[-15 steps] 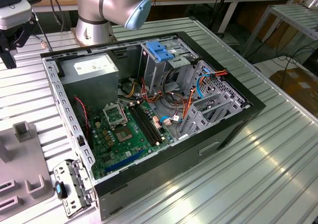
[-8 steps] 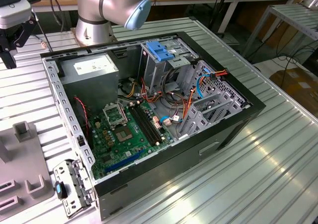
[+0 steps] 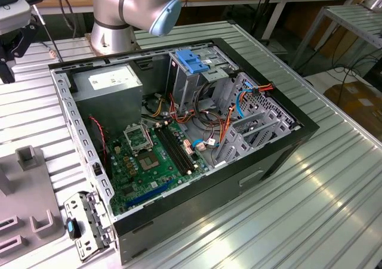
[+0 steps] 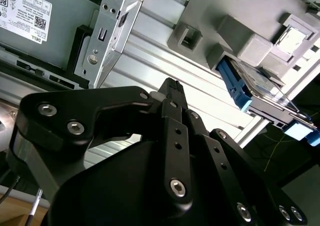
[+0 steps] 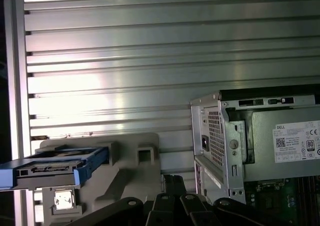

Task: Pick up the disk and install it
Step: 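Reach for the disk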

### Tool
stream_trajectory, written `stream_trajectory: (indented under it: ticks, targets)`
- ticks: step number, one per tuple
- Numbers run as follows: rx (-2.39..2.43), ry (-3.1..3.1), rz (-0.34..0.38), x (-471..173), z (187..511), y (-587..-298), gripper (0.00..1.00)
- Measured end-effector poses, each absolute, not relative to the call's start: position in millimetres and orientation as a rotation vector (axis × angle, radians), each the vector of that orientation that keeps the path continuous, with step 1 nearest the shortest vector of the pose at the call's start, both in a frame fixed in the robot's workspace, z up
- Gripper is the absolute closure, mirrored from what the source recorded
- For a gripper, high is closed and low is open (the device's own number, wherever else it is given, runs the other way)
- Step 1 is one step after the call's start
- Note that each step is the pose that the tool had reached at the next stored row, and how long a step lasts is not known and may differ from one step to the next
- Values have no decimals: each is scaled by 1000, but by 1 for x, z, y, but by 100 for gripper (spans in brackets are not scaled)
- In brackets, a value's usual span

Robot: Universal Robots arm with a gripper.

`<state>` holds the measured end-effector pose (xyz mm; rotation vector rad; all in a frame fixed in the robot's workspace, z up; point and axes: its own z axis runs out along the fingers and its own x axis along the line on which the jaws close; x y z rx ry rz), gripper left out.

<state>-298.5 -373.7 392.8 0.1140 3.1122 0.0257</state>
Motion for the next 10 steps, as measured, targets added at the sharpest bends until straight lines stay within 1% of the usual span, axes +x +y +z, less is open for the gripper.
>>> stream_trajectory:
  ticks: [10]
  targets:
    - [114,3112,26,-313,393,-374,89]
